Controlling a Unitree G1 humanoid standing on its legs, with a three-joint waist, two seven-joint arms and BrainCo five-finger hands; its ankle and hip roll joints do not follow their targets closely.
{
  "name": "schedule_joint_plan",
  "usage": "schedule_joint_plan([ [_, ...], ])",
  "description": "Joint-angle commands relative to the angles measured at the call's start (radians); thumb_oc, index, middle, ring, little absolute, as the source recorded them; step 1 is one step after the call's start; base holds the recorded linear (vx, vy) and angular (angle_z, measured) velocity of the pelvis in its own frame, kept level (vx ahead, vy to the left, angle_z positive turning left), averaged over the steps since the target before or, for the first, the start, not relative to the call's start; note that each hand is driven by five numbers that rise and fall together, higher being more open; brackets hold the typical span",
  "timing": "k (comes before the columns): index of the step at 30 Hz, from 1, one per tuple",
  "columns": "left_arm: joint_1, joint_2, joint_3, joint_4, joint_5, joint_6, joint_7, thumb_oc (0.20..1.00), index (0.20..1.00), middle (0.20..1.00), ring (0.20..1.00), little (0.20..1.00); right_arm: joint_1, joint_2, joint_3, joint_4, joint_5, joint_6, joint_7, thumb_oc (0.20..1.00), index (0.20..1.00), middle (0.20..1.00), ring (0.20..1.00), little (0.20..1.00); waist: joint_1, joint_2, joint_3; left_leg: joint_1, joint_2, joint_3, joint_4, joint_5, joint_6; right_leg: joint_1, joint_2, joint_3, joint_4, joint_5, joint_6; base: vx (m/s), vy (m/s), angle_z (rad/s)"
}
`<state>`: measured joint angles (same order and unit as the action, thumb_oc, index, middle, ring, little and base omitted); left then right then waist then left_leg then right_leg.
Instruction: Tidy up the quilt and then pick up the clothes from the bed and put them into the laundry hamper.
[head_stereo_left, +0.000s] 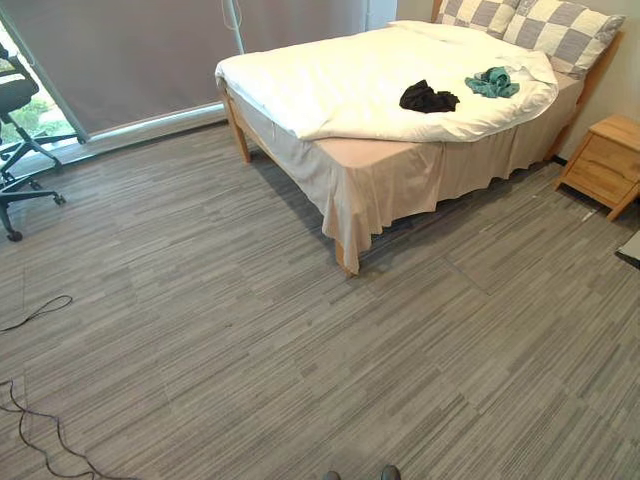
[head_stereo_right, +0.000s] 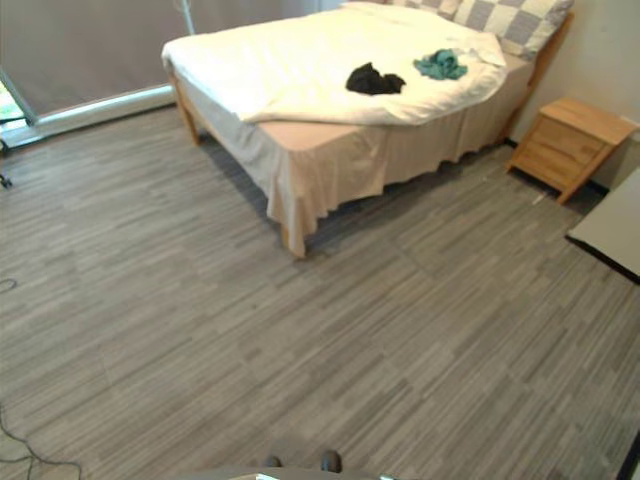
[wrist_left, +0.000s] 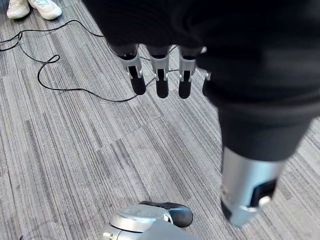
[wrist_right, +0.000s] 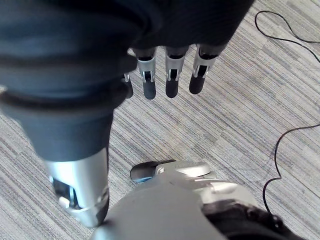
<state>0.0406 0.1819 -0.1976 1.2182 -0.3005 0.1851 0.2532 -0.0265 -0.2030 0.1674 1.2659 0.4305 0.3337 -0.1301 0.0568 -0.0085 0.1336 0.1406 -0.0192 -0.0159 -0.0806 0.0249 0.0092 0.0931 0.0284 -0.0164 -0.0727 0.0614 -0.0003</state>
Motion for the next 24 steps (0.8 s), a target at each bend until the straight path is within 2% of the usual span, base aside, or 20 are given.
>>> schedule_joint_plan([
  [1,-0.053,-0.018,-0.001,0.063,0.018,0.004,0.025,1.000,1.000,1.000,1.000,1.000,-0.033,0.021,0.046,0.000,-0.041,0.027,-0.013,1.000,1.000,1.000,1.000,1.000,0.005,-0.025,0.019,-0.033,-0.052,-0.087,0.058,-0.079,0.034,-0.036,-0.104,0.009,0.154,-0.081,0.125,0.04,0.089,-0.05],
  [4,-0.065,-0.006,0.004,0.056,0.033,0.007,0.018,1.000,1.000,1.000,1.000,1.000,-0.048,0.021,0.051,-0.004,-0.030,0.019,-0.008,1.000,1.000,1.000,1.000,1.000,0.013,-0.031,0.048,-0.077,-0.054,-0.074,0.176,-0.122,0.057,-0.075,-0.131,0.012,0.315,-0.110,0.127,0.02,0.095,-0.02],
  [6,-0.068,0.002,0.003,0.050,0.037,0.012,0.012,1.000,1.000,1.000,1.000,1.000,-0.054,0.022,0.055,-0.011,-0.017,0.012,-0.011,1.000,1.000,1.000,1.000,1.000,0.017,-0.030,0.061,-0.098,-0.055,-0.067,0.213,-0.142,0.078,-0.114,-0.146,0.013,0.452,-0.087,0.131,0.00,0.123,0.01],
  [7,-0.070,0.007,0.000,0.051,0.037,0.015,0.010,1.000,1.000,1.000,1.000,1.000,-0.053,0.020,0.059,-0.017,0.002,0.005,-0.011,1.000,1.000,1.000,1.000,1.000,0.017,-0.023,0.074,-0.102,-0.058,-0.065,0.221,-0.156,0.099,-0.180,-0.163,0.021,0.611,-0.019,0.132,-0.02,0.156,-0.03],
  [8,-0.070,0.011,-0.001,0.052,0.035,0.016,0.008,1.000,1.000,1.000,1.000,1.000,-0.049,0.019,0.060,-0.021,0.017,0.001,-0.012,1.000,1.000,1.000,1.000,1.000,0.015,-0.015,0.083,-0.101,-0.057,-0.069,0.228,-0.163,0.108,-0.224,-0.162,0.033,0.698,0.017,0.130,-0.01,0.145,-0.18],
  [9,-0.069,0.013,-0.001,0.052,0.032,0.018,0.009,1.000,1.000,1.000,1.000,1.000,-0.047,0.018,0.061,-0.022,0.024,0.000,-0.010,1.000,1.000,1.000,1.000,1.000,0.014,-0.013,0.088,-0.102,-0.058,-0.070,0.235,-0.167,0.111,-0.250,-0.160,0.043,0.737,0.033,0.130,0.11,0.148,-0.31],
  [10,-0.061,0.031,0.009,0.052,0.009,0.046,0.012,1.000,1.000,1.000,1.000,1.000,-0.032,0.017,0.060,-0.024,0.022,0.012,0.014,1.000,1.000,1.000,1.000,1.000,0.017,-0.010,0.114,-0.098,-0.069,-0.076,0.268,-0.181,0.114,-0.327,-0.177,0.022,0.767,0.090,0.133,0.15,0.103,-0.20],
  [12,-0.061,0.036,0.012,0.055,0.008,0.056,0.009,1.000,1.000,1.000,1.000,1.000,-0.033,0.021,0.059,-0.013,-0.004,0.031,0.016,1.000,1.000,1.000,1.000,1.000,0.023,-0.021,0.123,-0.096,-0.081,-0.074,0.283,-0.191,0.108,-0.329,-0.191,-0.010,0.668,0.106,0.141,0.18,0.026,-0.02],
  [13,-0.062,0.036,0.012,0.055,0.008,0.056,0.009,1.000,1.000,1.000,1.000,1.000,-0.033,0.021,0.059,-0.013,-0.004,0.031,0.016,1.000,1.000,1.000,1.000,1.000,0.022,-0.020,0.124,-0.095,-0.080,-0.075,0.283,-0.192,0.108,-0.327,-0.190,-0.011,0.666,0.107,0.141,0.21,-0.056,-0.15],
  [14,-0.067,0.032,0.007,0.063,0.009,0.048,0.011,1.000,1.000,1.000,1.000,1.000,-0.038,0.021,0.060,0.006,-0.009,0.039,0.011,1.000,1.000,1.000,1.000,1.000,0.015,-0.038,0.132,-0.092,-0.098,-0.086,0.290,-0.206,0.105,-0.331,-0.169,-0.020,0.533,0.099,0.145,0.31,-0.092,-0.26],
  [15,-0.078,0.020,-0.012,0.068,0.003,0.034,0.023,1.000,1.000,1.000,1.000,1.000,-0.045,0.013,0.062,0.032,-0.003,0.031,0.013,1.000,1.000,1.000,1.000,1.000,-0.016,-0.058,0.145,-0.076,-0.131,-0.128,0.287,-0.227,0.105,-0.352,-0.111,-0.009,0.328,0.092,0.153,0.38,-0.088,-0.28],
  [16,-0.082,0.016,-0.019,0.068,0.003,0.030,0.026,1.000,1.000,1.000,1.000,1.000,-0.047,0.009,0.063,0.038,0.006,0.027,0.014,1.000,1.000,1.000,1.000,1.000,-0.023,-0.060,0.149,-0.073,-0.140,-0.140,0.283,-0.229,0.105,-0.360,-0.097,-0.006,0.298,0.091,0.154,0.59,-0.048,-0.30],
  [17,-0.081,-0.005,-0.029,0.064,0.011,0.023,0.037,1.000,1.000,1.000,1.000,1.000,-0.046,-0.002,0.051,0.031,0.003,0.026,0.017,1.000,1.000,1.000,1.000,1.000,-0.044,-0.062,0.151,-0.034,-0.153,-0.159,0.260,-0.246,0.096,-0.371,-0.092,-0.037,0.122,0.118,0.169,0.43,0.002,0.00],
  [19,-0.075,-0.011,-0.032,0.062,0.024,0.025,0.042,1.000,1.000,1.000,1.000,1.000,-0.035,-0.005,0.044,0.019,0.000,0.030,0.020,1.000,1.000,1.000,1.000,1.000,-0.053,-0.059,0.151,-0.001,-0.148,-0.163,0.244,-0.257,0.091,-0.371,-0.089,-0.053,0.072,0.137,0.176,0.58,-0.016,0.41],
  [20,-0.065,-0.014,-0.046,0.053,0.049,0.037,0.040,1.000,1.000,1.000,1.000,1.000,-0.012,-0.006,0.030,0.002,-0.011,0.032,0.030,1.000,1.000,1.000,1.000,1.000,-0.072,-0.058,0.147,0.048,-0.143,-0.177,0.224,-0.277,0.087,-0.388,-0.088,-0.060,0.038,0.163,0.181,0.56,-0.026,0.37],
  [24,-0.055,-0.021,-0.066,0.049,0.068,0.055,0.038,1.000,1.000,1.000,1.000,1.000,0.011,-0.009,0.024,-0.007,-0.037,0.045,0.046,1.000,1.000,1.000,1.000,1.000,-0.086,-0.052,0.144,0.098,-0.126,-0.190,0.223,-0.314,0.075,-0.401,-0.095,-0.080,0.063,0.165,0.166,0.58,-0.073,0.33],
])
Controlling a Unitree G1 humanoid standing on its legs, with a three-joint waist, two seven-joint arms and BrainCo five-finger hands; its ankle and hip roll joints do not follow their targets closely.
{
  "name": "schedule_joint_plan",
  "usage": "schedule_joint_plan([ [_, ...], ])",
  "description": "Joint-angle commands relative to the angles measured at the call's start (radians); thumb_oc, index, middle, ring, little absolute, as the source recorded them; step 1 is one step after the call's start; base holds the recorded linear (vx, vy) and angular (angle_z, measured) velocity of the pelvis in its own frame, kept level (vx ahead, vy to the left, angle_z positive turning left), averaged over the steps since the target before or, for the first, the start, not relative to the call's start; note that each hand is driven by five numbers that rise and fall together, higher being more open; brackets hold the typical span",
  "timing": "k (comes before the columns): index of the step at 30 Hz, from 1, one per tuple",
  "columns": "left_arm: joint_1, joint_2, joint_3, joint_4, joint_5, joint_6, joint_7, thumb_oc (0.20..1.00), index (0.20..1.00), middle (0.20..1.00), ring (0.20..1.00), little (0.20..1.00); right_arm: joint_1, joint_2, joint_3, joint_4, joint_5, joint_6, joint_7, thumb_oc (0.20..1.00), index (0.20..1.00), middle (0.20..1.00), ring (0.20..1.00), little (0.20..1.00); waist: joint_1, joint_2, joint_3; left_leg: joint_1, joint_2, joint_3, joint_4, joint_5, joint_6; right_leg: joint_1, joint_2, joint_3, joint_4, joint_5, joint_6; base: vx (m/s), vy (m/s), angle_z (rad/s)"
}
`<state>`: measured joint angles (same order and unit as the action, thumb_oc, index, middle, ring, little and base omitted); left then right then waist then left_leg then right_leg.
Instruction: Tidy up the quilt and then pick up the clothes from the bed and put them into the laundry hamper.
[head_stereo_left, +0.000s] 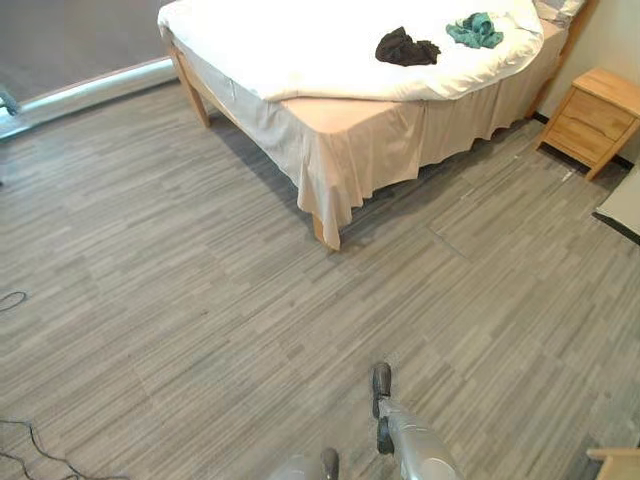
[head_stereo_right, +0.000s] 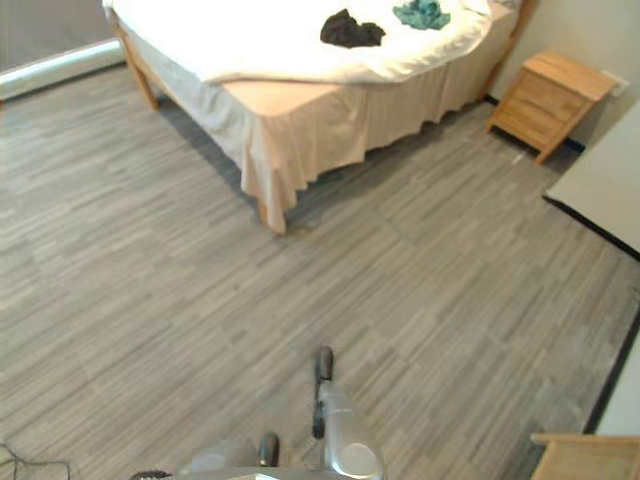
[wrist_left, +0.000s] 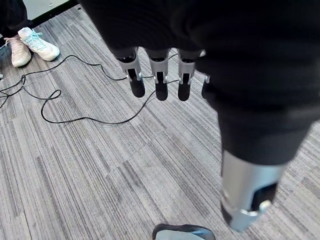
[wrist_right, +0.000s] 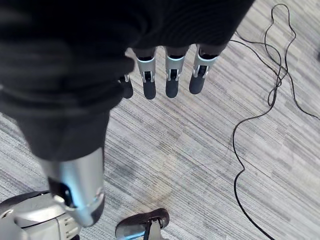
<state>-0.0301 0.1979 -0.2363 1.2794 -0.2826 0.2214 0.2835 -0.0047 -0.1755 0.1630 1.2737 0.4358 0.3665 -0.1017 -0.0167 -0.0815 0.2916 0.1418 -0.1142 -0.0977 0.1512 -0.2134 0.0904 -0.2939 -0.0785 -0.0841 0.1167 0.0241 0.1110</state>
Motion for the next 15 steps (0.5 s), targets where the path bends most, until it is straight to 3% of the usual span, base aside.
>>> schedule_joint_plan([
  [1,0.019,-0.040,-0.030,-0.011,0.059,0.029,0.012,1.000,1.000,1.000,1.000,1.000,-0.012,-0.040,0.027,-0.006,-0.053,0.028,0.017,1.000,1.000,1.000,1.000,1.000,-0.014,0.027,-0.018,0.116,-0.020,-0.105,-0.004,-0.084,-0.021,-0.015,0.003,-0.031,-0.112,0.188,0.043,0.43,-0.065,0.31],
  [3,0.029,-0.042,-0.025,-0.009,0.047,0.038,0.014,1.000,1.000,1.000,1.000,1.000,-0.018,-0.044,0.025,0.005,-0.060,0.056,0.001,1.000,1.000,1.000,1.000,1.000,-0.010,0.038,-0.026,0.134,0.004,-0.082,0.014,-0.096,-0.046,-0.022,-0.009,-0.067,-0.059,0.162,0.036,0.59,-0.060,0.19],
  [4,0.042,-0.038,-0.015,-0.007,0.047,0.045,0.010,1.000,1.000,1.000,1.000,1.000,-0.021,-0.050,0.021,0.020,-0.079,0.064,-0.007,1.000,1.000,1.000,1.000,1.000,-0.010,0.050,-0.038,0.152,0.039,-0.052,0.046,-0.088,-0.075,-0.036,-0.024,-0.089,0.015,0.141,0.032,0.59,-0.048,-0.18],
  [6,0.045,-0.034,-0.006,-0.004,0.048,0.053,0.004,1.000,1.000,1.000,1.000,1.000,-0.020,-0.052,0.019,0.028,-0.087,0.050,0.000,1.000,1.000,1.000,1.000,1.000,-0.010,0.059,-0.051,0.148,0.069,-0.012,0.101,-0.041,-0.095,-0.025,-0.033,-0.108,0.061,0.117,0.019,0.49,-0.054,-0.34],
  [7,0.051,-0.031,0.000,-0.003,0.045,0.056,0.001,1.000,1.000,1.000,1.000,1.000,-0.020,-0.052,0.016,0.031,-0.086,0.031,0.010,1.000,1.000,1.000,1.000,1.000,-0.010,0.064,-0.063,0.148,0.096,0.021,0.146,0.009,-0.115,-0.009,-0.037,-0.130,0.076,0.099,0.006,0.55,-0.084,-0.16],
  [8,0.060,-0.031,0.009,-0.002,0.038,0.047,0.011,1.000,1.000,1.000,1.000,1.000,-0.020,-0.051,0.015,0.024,-0.079,0.012,0.014,1.000,1.000,1.000,1.000,1.000,-0.014,0.069,-0.080,0.143,0.131,0.059,0.232,0.096,-0.142,0.023,-0.033,-0.157,0.077,0.069,-0.022,0.74,-0.163,-0.03],
  [9,0.065,-0.036,0.029,-0.006,0.051,0.028,0.023,1.000,1.000,1.000,1.000,1.000,-0.028,-0.048,0.019,0.002,-0.063,-0.023,0.004,1.000,1.000,1.000,1.000,1.000,-0.005,0.065,-0.098,0.075,0.156,0.086,0.413,0.198,-0.162,0.096,-0.013,-0.167,0.048,0.024,-0.066,0.59,-0.161,0.09],
  [11,0.065,-0.040,0.032,-0.010,0.063,0.014,0.020,1.000,1.000,1.000,1.000,1.000,-0.036,-0.050,0.025,-0.015,-0.057,-0.036,-0.010,1.000,1.000,1.000,1.000,1.000,0.005,0.050,-0.097,-0.014,0.163,0.108,0.547,0.213,-0.159,0.136,-0.012,-0.166,0.037,-0.003,-0.090,0.43,-0.137,0.19],
  [12,0.059,-0.050,0.018,-0.021,0.049,0.004,0.013,1.000,1.000,1.000,1.000,1.000,-0.051,-0.059,0.032,-0.046,-0.035,-0.056,-0.025,1.000,1.000,1.000,1.000,1.000,0.045,0.027,-0.065,-0.246,0.107,0.095,0.678,0.175,-0.124,0.219,-0.017,-0.140,0.007,-0.021,-0.102,0.35,-0.084,0.15],
  [14,0.058,-0.054,0.014,-0.023,0.037,-0.003,0.013,1.000,1.000,1.000,1.000,1.000,-0.057,-0.062,0.033,-0.056,-0.035,-0.072,-0.020,1.000,1.000,1.000,1.000,1.000,0.057,0.021,-0.056,-0.297,0.082,0.093,0.664,0.160,-0.112,0.239,-0.018,-0.124,-0.006,-0.024,-0.098,0.27,-0.002,-0.33],
  [15,0.067,-0.058,0.015,-0.024,0.021,-0.023,0.017,1.000,1.000,1.000,1.000,1.000,-0.068,-0.063,0.036,-0.075,-0.036,-0.088,-0.012,1.000,1.000,1.000,1.000,1.000,0.079,0.027,-0.035,-0.341,0.063,0.109,0.538,0.141,-0.096,0.285,-0.004,-0.096,-0.019,-0.038,-0.088,0.32,0.061,-0.85],
])
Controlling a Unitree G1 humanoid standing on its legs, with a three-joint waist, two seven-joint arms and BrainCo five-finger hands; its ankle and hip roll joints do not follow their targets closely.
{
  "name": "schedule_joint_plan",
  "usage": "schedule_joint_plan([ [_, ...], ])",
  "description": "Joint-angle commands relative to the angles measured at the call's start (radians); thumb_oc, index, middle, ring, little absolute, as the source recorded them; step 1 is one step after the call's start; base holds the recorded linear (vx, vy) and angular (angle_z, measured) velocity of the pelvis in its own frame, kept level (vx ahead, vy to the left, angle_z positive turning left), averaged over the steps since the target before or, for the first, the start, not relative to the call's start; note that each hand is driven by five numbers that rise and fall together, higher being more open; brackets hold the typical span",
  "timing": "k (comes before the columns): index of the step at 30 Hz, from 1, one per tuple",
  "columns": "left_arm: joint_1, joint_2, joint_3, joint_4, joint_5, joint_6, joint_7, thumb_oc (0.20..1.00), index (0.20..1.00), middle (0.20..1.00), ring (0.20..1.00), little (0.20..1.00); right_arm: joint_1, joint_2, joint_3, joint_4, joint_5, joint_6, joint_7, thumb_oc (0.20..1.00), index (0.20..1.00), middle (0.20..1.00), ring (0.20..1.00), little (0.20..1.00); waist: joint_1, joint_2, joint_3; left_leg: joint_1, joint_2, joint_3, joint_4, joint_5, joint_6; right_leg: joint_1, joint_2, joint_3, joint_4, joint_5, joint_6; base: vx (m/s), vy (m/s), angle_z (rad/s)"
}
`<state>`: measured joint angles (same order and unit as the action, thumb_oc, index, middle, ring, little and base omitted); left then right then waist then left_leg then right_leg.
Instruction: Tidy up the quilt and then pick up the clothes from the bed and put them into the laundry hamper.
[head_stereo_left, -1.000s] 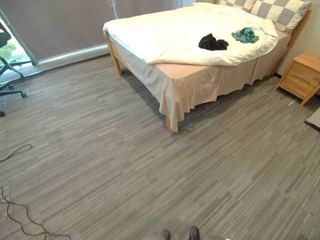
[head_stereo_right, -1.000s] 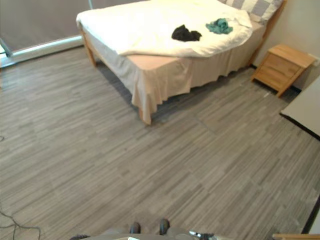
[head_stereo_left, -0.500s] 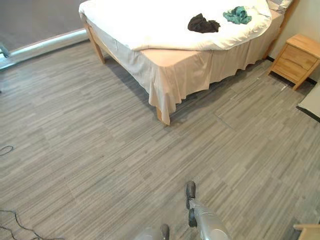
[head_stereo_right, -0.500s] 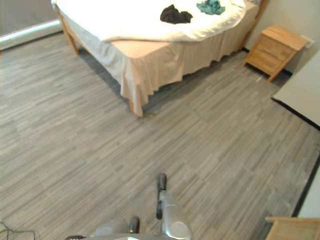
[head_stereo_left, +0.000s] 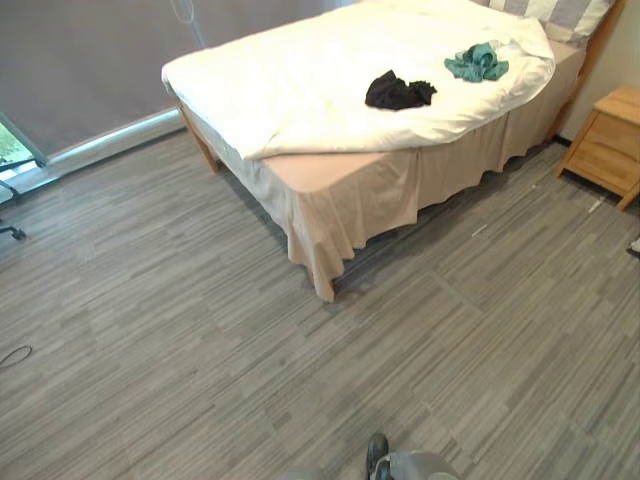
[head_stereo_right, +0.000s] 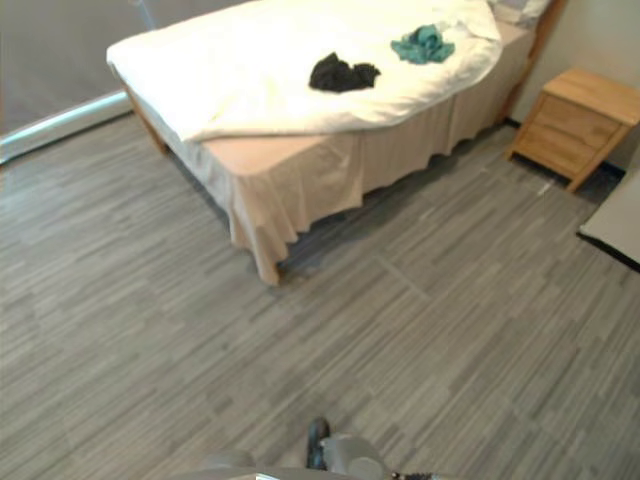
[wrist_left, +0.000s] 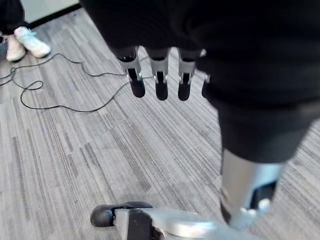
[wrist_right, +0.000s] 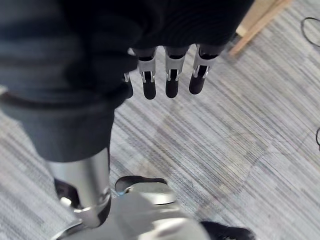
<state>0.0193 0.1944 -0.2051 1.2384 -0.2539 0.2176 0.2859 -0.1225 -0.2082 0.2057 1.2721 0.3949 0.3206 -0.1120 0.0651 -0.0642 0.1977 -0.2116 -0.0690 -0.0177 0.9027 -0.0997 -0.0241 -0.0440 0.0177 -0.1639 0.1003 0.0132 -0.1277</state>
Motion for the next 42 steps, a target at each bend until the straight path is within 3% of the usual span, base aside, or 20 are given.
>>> schedule_joint_plan([
  [1,0.023,-0.054,-0.016,0.017,-0.017,-0.029,0.016,1.000,1.000,1.000,1.000,1.000,0.042,-0.027,-0.003,-0.082,-0.002,-0.055,0.003,1.000,1.000,1.000,1.000,1.000,0.004,0.007,0.061,0.005,0.006,0.038,-0.297,0.029,0.024,0.048,-0.098,-0.008,-0.010,-0.032,0.157,0.43,0.124,-0.94],
  [3,0.037,-0.044,-0.020,-0.007,-0.023,-0.035,0.017,1.000,1.000,1.000,1.000,1.000,0.033,-0.018,0.044,-0.143,0.012,-0.042,-0.021,1.000,1.000,1.000,1.000,1.000,0.047,0.044,0.067,0.001,0.002,0.028,-0.757,0.117,-0.003,0.106,-0.035,0.023,-0.054,-0.055,0.176,0.51,0.141,-0.59],
  [6,0.030,-0.043,-0.039,-0.012,-0.040,-0.031,0.026,1.000,1.000,1.000,1.000,1.000,0.043,-0.012,0.061,-0.144,0.025,-0.017,-0.034,1.000,1.000,1.000,1.000,1.000,0.069,0.063,0.069,0.002,0.008,0.011,-0.948,0.230,-0.029,0.155,-0.005,0.048,-0.074,-0.074,0.177,0.40,0.091,-0.54],
  [7,0.023,-0.048,-0.043,-0.014,-0.048,-0.031,0.038,1.000,1.000,1.000,1.000,1.000,0.054,-0.013,0.061,-0.130,0.009,-0.012,-0.041,1.000,1.000,1.000,1.000,1.000,0.077,0.065,0.067,-0.020,0.008,0.022,-0.977,0.237,-0.031,0.183,-0.003,0.060,-0.072,-0.092,0.178,0.47,0.157,-0.27],
  [10,0.005,-0.053,-0.027,-0.010,-0.017,-0.030,0.034,1.000,1.000,1.000,1.000,1.000,0.066,-0.006,0.044,-0.082,0.013,-0.030,-0.058,1.000,1.000,1.000,1.000,1.000,0.075,0.066,0.051,-0.027,0.022,0.095,-0.939,0.215,-0.012,0.234,-0.029,0.073,-0.034,-0.156,0.191,0.38,0.204,-0.36],
  [13,-0.001,-0.053,-0.034,-0.004,0.011,-0.038,0.031,1.000,1.000,1.000,1.000,1.000,0.070,0.010,0.025,-0.058,0.033,-0.038,-0.079,1.000,1.000,1.000,1.000,1.000,0.072,0.056,0.030,-0.012,0.019,0.084,-0.869,0.201,0.012,0.263,-0.069,0.068,0.033,-0.177,0.209,0.48,0.293,-0.17],
  [15,-0.001,-0.039,-0.051,-0.009,0.047,-0.045,0.056,1.000,1.000,1.000,1.000,1.000,0.085,0.021,0.007,-0.056,0.003,-0.058,-0.085,1.000,1.000,1.000,1.000,1.000,0.088,0.033,0.001,0.023,-0.002,0.057,-0.829,0.166,0.063,0.259,-0.165,0.043,0.272,-0.050,0.267,0.48,0.382,-0.24],
  [17,-0.002,-0.029,-0.066,-0.007,0.038,-0.033,0.047,1.000,1.000,1.000,1.000,1.000,0.095,0.013,0.000,-0.067,0.010,-0.073,-0.098,1.000,1.000,1.000,1.000,1.000,0.075,0.056,-0.008,0.072,-0.005,0.047,-0.837,0.147,0.092,0.178,-0.206,0.048,0.519,0.050,0.270,0.33,0.335,-0.32],
  [18,-0.002,-0.029,-0.066,-0.007,0.038,-0.033,0.047,1.000,1.000,1.000,1.000,1.000,0.095,0.013,0.000,-0.067,0.010,-0.072,-0.098,1.000,1.000,1.000,1.000,1.000,0.077,0.052,-0.008,0.070,-0.008,0.051,-0.836,0.147,0.093,0.171,-0.210,0.053,0.528,0.045,0.272,0.39,0.423,-0.17],
  [19,-0.010,-0.015,-0.067,-0.006,-0.014,-0.012,0.061,1.000,1.000,1.000,1.000,1.000,0.101,0.008,0.008,-0.090,0.038,-0.075,-0.114,1.000,1.000,1.000,1.000,1.000,0.049,0.078,0.002,0.133,-0.008,0.020,-0.838,0.114,0.115,-0.006,-0.222,0.086,0.747,0.082,0.248,0.25,0.265,0.01],
  [20,-0.012,-0.013,-0.067,-0.006,-0.022,-0.009,0.065,1.000,1.000,1.000,1.000,1.000,0.101,0.007,0.010,-0.092,0.041,-0.076,-0.114,1.000,1.000,1.000,1.000,1.000,0.048,0.082,0.001,0.135,-0.004,0.018,-0.838,0.112,0.115,-0.018,-0.217,0.087,0.749,0.086,0.245,0.38,0.288,0.44],
  [22,-0.038,0.006,-0.069,0.002,-0.064,0.006,0.081,1.000,1.000,1.000,1.000,1.000,0.089,0.012,0.032,-0.095,0.034,-0.089,-0.074,1.000,1.000,1.000,1.000,1.000,0.039,0.081,0.015,0.163,0.002,0.016,-0.836,0.104,0.110,-0.074,-0.210,0.062,0.665,0.044,0.224,0.27,0.004,0.88],
  [23,-0.050,0.011,-0.065,0.011,-0.061,0.006,0.083,1.000,1.000,1.000,1.000,1.000,0.077,0.024,0.044,-0.097,0.046,-0.088,-0.064,1.000,1.000,1.000,1.000,1.000,0.033,0.061,0.032,0.198,-0.003,-0.006,-0.848,0.099,0.095,-0.087,-0.197,0.036,0.460,0.025,0.235,0.22,-0.099,0.73],
  [25,-0.052,0.010,-0.065,0.015,-0.056,0.005,0.083,1.000,1.000,1.000,1.000,1.000,0.077,0.028,0.042,-0.097,0.060,-0.091,-0.070,1.000,1.000,1.000,1.000,1.000,0.030,0.053,0.033,0.208,-0.001,-0.013,-0.851,0.092,0.091,-0.083,-0.186,0.027,0.370,0.025,0.241,0.23,-0.164,0.48],
  [26,-0.049,0.003,-0.060,0.025,-0.036,0.001,0.083,1.000,1.000,1.000,1.000,1.000,0.079,0.035,0.035,-0.096,0.087,-0.096,-0.079,1.000,1.000,1.000,1.000,1.000,0.016,0.017,0.038,0.251,-0.011,-0.034,-0.872,0.061,0.087,-0.081,-0.171,0.030,0.122,0.063,0.268,0.32,-0.228,0.62],
  [28,-0.048,0.000,-0.060,0.031,-0.056,0.014,0.084,1.000,1.000,1.000,1.000,1.000,0.078,0.037,0.032,-0.085,0.073,-0.110,-0.079,1.000,1.000,1.000,1.000,1.000,0.009,0.004,0.041,0.273,-0.010,-0.045,-0.885,0.044,0.087,-0.074,-0.166,0.050,0.038,0.093,0.282,0.32,-0.178,0.92],
  [29,-0.041,-0.006,-0.056,0.042,-0.060,0.010,0.082,1.000,1.000,1.000,1.000,1.000,0.077,0.037,0.032,-0.077,0.065,-0.121,-0.071,1.000,1.000,1.000,1.000,1.000,-0.006,-0.011,0.036,0.304,-0.008,-0.070,-0.902,0.021,0.084,-0.077,-0.164,0.108,-0.083,0.145,0.304,0.34,-0.109,0.93],
  [33,-0.014,-0.010,-0.044,0.041,-0.079,0.001,0.103,1.000,1.000,1.000,1.000,1.000,0.079,0.040,0.024,-0.078,0.086,-0.081,-0.068,1.000,1.000,1.000,1.000,1.000,-0.023,-0.019,0.016,0.355,0.019,-0.114,-0.918,-0.015,0.067,-0.056,-0.165,0.194,-0.150,0.171,0.323,0.36,-0.110,1.01],
  [37,0.000,-0.002,-0.004,0.044,-0.097,-0.008,0.140,1.000,1.000,1.000,1.000,1.000,0.080,0.042,0.012,-0.073,0.055,-0.072,-0.077,1.000,1.000,1.000,1.000,1.000,-0.015,-0.026,-0.001,0.369,0.055,-0.145,-0.905,-0.033,0.038,-0.012,-0.184,0.222,-0.138,0.152,0.332,0.32,-0.211,0.89],
  [42,0.009,0.008,0.073,0.042,-0.168,-0.048,0.210,1.000,1.000,1.000,1.000,1.000,0.054,0.032,0.057,-0.099,-0.029,-0.069,-0.084,1.000,1.000,1.000,1.000,1.000,0.009,-0.018,-0.008,0.373,0.140,-0.137,-0.862,-0.023,-0.020,0.011,-0.203,0.150,-0.051,0.081,0.312,0.28,-0.294,0.44],
])
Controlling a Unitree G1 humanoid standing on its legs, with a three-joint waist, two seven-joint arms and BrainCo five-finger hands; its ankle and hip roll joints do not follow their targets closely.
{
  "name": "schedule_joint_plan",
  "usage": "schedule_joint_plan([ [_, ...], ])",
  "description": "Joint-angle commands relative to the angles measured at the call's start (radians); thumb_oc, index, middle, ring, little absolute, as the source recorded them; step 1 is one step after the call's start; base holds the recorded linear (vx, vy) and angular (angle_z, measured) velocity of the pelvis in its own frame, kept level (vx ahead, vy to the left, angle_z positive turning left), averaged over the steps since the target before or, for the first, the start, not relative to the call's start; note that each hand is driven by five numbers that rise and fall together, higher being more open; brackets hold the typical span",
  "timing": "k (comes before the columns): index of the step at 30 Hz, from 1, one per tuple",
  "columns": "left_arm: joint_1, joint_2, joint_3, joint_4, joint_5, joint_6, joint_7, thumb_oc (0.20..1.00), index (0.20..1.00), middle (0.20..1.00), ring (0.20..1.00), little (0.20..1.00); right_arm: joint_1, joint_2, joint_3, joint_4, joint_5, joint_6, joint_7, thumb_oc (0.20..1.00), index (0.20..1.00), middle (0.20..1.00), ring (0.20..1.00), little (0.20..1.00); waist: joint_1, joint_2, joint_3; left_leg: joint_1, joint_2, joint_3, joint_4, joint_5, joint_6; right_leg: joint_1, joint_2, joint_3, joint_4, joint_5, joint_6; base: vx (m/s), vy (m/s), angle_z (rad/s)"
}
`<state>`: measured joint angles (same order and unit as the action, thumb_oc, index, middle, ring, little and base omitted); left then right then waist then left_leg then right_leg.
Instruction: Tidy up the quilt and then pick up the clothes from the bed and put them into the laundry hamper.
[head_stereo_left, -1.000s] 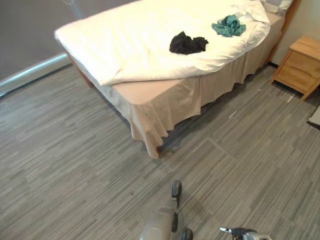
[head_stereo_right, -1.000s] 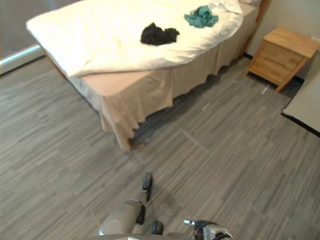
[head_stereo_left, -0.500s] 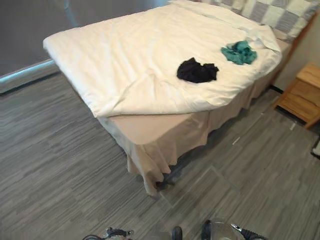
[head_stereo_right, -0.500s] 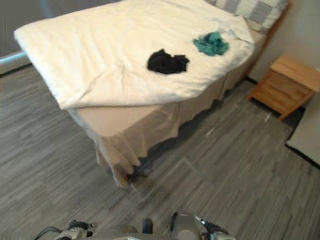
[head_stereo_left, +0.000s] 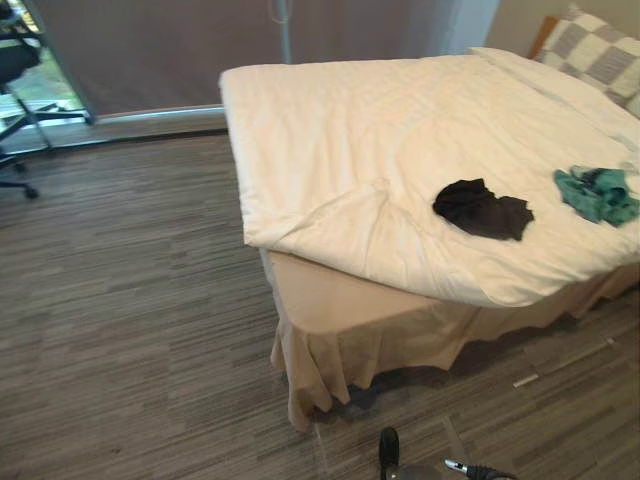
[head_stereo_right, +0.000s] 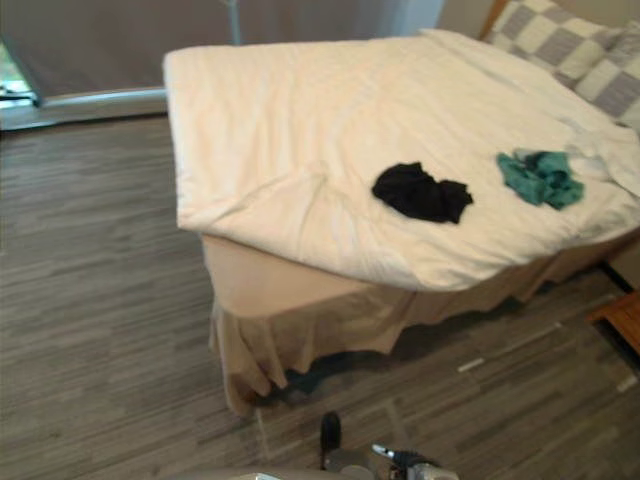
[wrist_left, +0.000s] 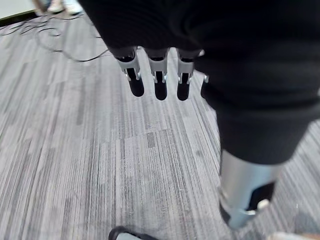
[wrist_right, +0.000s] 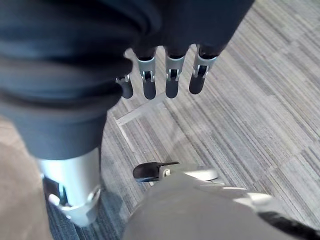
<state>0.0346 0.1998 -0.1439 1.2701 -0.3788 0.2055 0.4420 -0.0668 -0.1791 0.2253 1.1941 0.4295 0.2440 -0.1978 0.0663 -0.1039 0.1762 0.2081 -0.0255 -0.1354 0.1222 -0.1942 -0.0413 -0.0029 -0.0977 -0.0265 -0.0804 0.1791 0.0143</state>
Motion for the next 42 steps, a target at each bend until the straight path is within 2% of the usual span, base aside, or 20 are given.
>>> schedule_joint_plan([
  [1,-0.001,0.000,0.022,0.006,-0.069,-0.064,0.073,1.000,1.000,1.000,1.000,1.000,-0.008,-0.001,0.045,-0.030,-0.074,0.014,0.003,1.000,1.000,1.000,1.000,1.000,0.008,0.024,0.011,-0.039,0.114,-0.018,-0.079,0.073,-0.010,-0.029,-0.084,0.004,0.138,-0.096,0.162,0.25,-0.311,0.22],
  [3,0.002,0.000,0.046,-0.011,-0.146,-0.112,0.136,1.000,1.000,1.000,1.000,1.000,-0.016,-0.010,0.061,-0.041,-0.119,0.030,0.014,1.000,1.000,1.000,1.000,1.000,0.008,0.027,0.006,-0.042,0.134,-0.026,-0.065,0.072,-0.023,-0.024,-0.070,0.011,0.142,-0.113,0.143,0.19,-0.253,-0.10],
  [5,-0.005,0.004,0.105,-0.061,-0.244,-0.226,0.191,1.000,1.000,1.000,1.000,1.000,-0.017,-0.024,0.087,-0.047,-0.137,0.052,0.019,1.000,1.000,1.000,1.000,1.000,0.012,0.026,0.010,-0.117,0.127,-0.060,0.051,0.127,-0.029,0.003,-0.038,0.037,0.131,-0.132,0.111,0.19,-0.233,0.06],
  [7,-0.018,0.008,0.137,-0.157,-0.265,-0.268,0.268,1.000,1.000,1.000,1.000,1.000,-0.006,-0.033,0.088,-0.064,-0.146,0.071,0.023,1.000,1.000,1.000,1.000,1.000,0.018,0.030,0.016,-0.182,0.106,-0.055,0.121,0.175,-0.023,0.031,-0.031,0.023,0.117,-0.139,0.095,0.14,-0.110,0.20],
  [10,-0.064,0.032,0.171,-0.329,-0.239,-0.301,0.409,1.000,1.000,1.000,1.000,1.000,0.002,-0.068,0.066,-0.048,-0.166,0.057,0.016,1.000,1.000,1.000,1.000,1.000,0.006,0.079,0.019,-0.234,0.076,0.037,0.012,0.200,-0.028,0.045,-0.023,-0.016,0.116,-0.159,0.088,0.13,0.073,0.15],
  [11,-0.084,0.049,0.167,-0.393,-0.215,-0.333,0.447,1.000,1.000,1.000,1.000,1.000,0.004,-0.084,0.055,-0.044,-0.169,0.051,0.015,1.000,1.000,1.000,1.000,1.000,-0.001,0.107,0.026,-0.264,0.093,0.069,-0.014,0.259,-0.043,0.054,-0.017,-0.035,0.124,-0.177,0.080,0.11,0.146,0.13],
  [13,-0.108,0.081,0.185,-0.462,-0.104,-0.368,0.479,1.000,1.000,1.000,1.000,1.000,0.005,-0.094,0.052,-0.042,-0.178,0.051,0.016,1.000,1.000,1.000,1.000,1.000,-0.020,0.117,0.013,-0.243,0.094,0.060,-0.049,0.238,-0.038,0.046,-0.018,-0.018,0.125,-0.190,0.080,0.15,0.082,0.13],
  [14,-0.116,0.119,0.182,-0.527,-0.020,-0.360,0.505,1.000,1.000,1.000,1.000,1.000,0.011,-0.097,0.055,-0.045,-0.178,0.049,0.016,1.000,1.000,1.000,1.000,1.000,-0.031,0.127,0.006,-0.221,0.091,0.052,-0.082,0.227,-0.038,0.039,-0.014,-0.008,0.130,-0.196,0.079,0.16,0.037,0.07],
  [17,-0.154,0.257,0.191,-0.691,0.127,-0.254,0.517,1.000,1.000,1.000,1.000,1.000,0.068,-0.104,0.066,-0.084,-0.230,0.041,0.041,1.000,1.000,1.000,1.000,1.000,-0.072,0.149,0.003,-0.204,0.114,0.082,-0.120,0.234,-0.049,0.024,-0.007,0.009,0.139,-0.207,0.077,0.17,0.006,-0.21],
  [20,-0.210,0.384,0.200,-0.752,0.250,-0.222,0.479,1.000,1.000,1.000,1.000,1.000,0.119,-0.126,0.100,-0.119,-0.301,0.038,0.060,1.000,1.000,1.000,1.000,1.000,-0.114,0.180,0.011,-0.200,0.119,0.089,-0.130,0.232,-0.054,-0.008,-0.006,0.036,0.158,-0.218,0.081,0.12,0.050,-0.12],
  [24,-0.365,0.547,0.120,-0.721,0.352,-0.184,0.470,1.000,1.000,1.000,1.000,1.000,0.122,-0.215,0.075,-0.163,-0.251,0.055,0.085,1.000,1.000,1.000,1.000,1.000,-0.190,0.240,0.060,-0.238,0.131,0.132,-0.099,0.235,-0.064,-0.103,0.001,0.081,0.230,-0.237,0.075,0.09,0.115,-0.43],
  [26,-0.412,0.579,0.101,-0.708,0.357,-0.157,0.464,1.000,1.000,1.000,1.000,1.000,0.117,-0.239,0.066,-0.181,-0.256,0.058,0.088,1.000,1.000,1.000,1.000,1.000,-0.210,0.252,0.076,-0.249,0.134,0.142,-0.100,0.240,-0.066,-0.129,0.005,0.094,0.247,-0.241,0.073,0.03,0.126,-0.45],
  [27,-0.520,0.635,0.051,-0.667,0.365,-0.107,0.486,1.000,1.000,1.000,1.000,1.000,0.107,-0.288,0.055,-0.213,-0.288,0.041,0.108,1.000,1.000,1.000,1.000,1.000,-0.255,0.272,0.113,-0.277,0.141,0.169,-0.102,0.249,-0.069,-0.195,0.016,0.124,0.282,-0.249,0.071,0.00,0.130,-0.47],
  [28,-0.560,0.657,0.028,-0.645,0.361,-0.094,0.487,1.000,1.000,1.000,1.000,1.000,0.101,-0.305,0.057,-0.224,-0.293,0.036,0.119,1.000,1.000,1.000,1.000,1.000,-0.273,0.277,0.128,-0.288,0.144,0.177,-0.102,0.253,-0.070,-0.224,0.022,0.133,0.297,-0.250,0.069,-0.04,0.159,-0.36],
  [30,-0.646,0.691,-0.028,-0.599,0.342,-0.067,0.491,1.000,1.000,1.000,1.000,1.000,0.085,-0.327,0.063,-0.240,-0.287,0.028,0.130,1.000,1.000,1.000,1.000,1.000,-0.296,0.279,0.153,-0.316,0.150,0.194,-0.098,0.259,-0.072,-0.286,0.033,0.150,0.334,-0.253,0.066,-0.04,0.055,-0.47],
  [32,-0.860,0.752,-0.151,-0.497,0.387,-0.033,0.486,1.000,1.000,1.000,1.000,1.000,0.055,-0.354,0.089,-0.274,-0.242,-0.013,0.140,1.000,1.000,1.000,1.000,1.000,-0.337,0.266,0.206,-0.400,0.154,0.215,-0.092,0.275,-0.072,-0.408,0.061,0.180,0.394,-0.250,0.056,-0.04,-0.017,-0.58],
  [36,-1.019,0.772,-0.237,-0.444,0.407,-0.035,0.496,1.000,1.000,1.000,1.000,1.000,0.036,-0.361,0.110,-0.307,-0.211,-0.020,0.148,1.000,1.000,1.000,1.000,1.000,-0.359,0.245,0.235,-0.470,0.152,0.228,-0.081,0.282,-0.070,-0.494,0.079,0.194,0.423,-0.240,0.052,0.00,-0.047,-0.33],
  [38,-1.102,0.765,-0.284,-0.421,0.412,-0.003,0.497,1.000,1.000,1.000,1.000,1.000,0.021,-0.365,0.120,-0.322,-0.226,-0.032,0.144,1.000,1.000,1.000,1.000,1.000,-0.370,0.234,0.248,-0.501,0.155,0.243,-0.078,0.284,-0.070,-0.529,0.085,0.194,0.430,-0.234,0.052,-0.01,-0.050,-0.44],
  [39,-1.195,0.740,-0.337,-0.370,0.387,0.066,0.471,1.000,1.000,1.000,1.000,1.000,0.002,-0.372,0.135,-0.345,-0.224,-0.033,0.136,1.000,1.000,1.000,1.000,1.000,-0.385,0.220,0.265,-0.533,0.156,0.255,-0.070,0.287,-0.072,-0.561,0.090,0.188,0.441,-0.234,0.052,0.01,-0.038,-0.33],
  [42,-1.279,0.716,-0.389,-0.288,0.359,0.154,0.448,1.000,1.000,1.000,1.000,1.000,-0.018,-0.374,0.143,-0.365,-0.179,-0.039,0.126,1.000,1.000,1.000,1.000,1.000,-0.395,0.205,0.282,-0.569,0.163,0.267,-0.066,0.293,-0.073,-0.589,0.098,0.183,0.441,-0.230,0.049,-0.02,-0.055,-0.08],
])
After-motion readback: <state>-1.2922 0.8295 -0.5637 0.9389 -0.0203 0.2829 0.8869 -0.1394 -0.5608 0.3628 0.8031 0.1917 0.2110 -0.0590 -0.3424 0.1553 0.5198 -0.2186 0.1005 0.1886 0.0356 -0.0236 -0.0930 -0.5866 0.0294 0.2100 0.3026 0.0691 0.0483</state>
